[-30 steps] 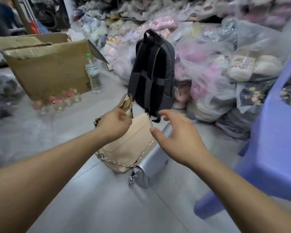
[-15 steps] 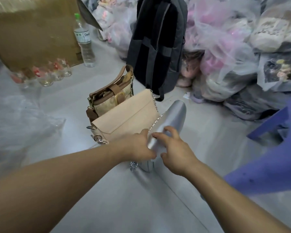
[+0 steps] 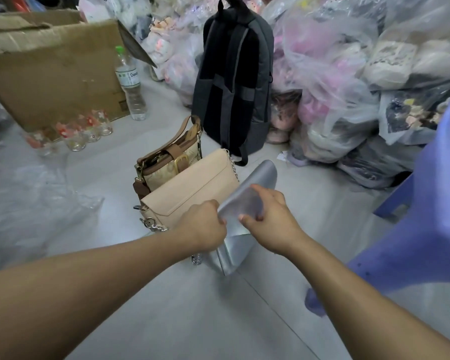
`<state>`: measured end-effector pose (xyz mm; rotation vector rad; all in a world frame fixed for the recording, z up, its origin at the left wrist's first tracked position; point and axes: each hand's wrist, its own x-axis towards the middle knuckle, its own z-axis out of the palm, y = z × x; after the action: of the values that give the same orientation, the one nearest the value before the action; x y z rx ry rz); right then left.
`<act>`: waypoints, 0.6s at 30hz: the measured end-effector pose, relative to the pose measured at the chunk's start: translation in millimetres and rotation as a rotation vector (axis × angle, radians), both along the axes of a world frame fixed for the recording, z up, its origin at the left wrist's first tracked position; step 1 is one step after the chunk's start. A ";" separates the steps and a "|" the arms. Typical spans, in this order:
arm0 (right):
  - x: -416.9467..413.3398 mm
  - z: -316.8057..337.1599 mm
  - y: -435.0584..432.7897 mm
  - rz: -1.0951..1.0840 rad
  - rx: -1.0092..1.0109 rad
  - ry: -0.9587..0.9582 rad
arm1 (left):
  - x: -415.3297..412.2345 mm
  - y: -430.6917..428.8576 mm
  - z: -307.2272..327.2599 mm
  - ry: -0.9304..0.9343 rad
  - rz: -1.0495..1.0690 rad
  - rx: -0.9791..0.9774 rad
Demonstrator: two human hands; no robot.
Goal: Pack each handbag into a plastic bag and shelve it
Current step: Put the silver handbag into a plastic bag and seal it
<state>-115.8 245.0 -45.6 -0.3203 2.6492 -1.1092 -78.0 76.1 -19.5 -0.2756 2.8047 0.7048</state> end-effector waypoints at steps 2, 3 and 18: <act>-3.4 10.1 4.3 -0.035 -0.037 -0.019 | 7.6 -1.9 20.0 0.012 0.013 -0.007; -5.3 16.2 6.0 -0.045 -0.068 -0.022 | 11.0 -2.3 31.6 0.033 0.006 -0.024; -30.8 195.4 70.0 -0.152 -0.454 0.348 | 30.2 12.7 229.5 0.557 -0.172 -0.012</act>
<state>-146.6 315.0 149.8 -0.4345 2.7153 -1.8603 -47.7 88.9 210.0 0.1942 3.2951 0.8266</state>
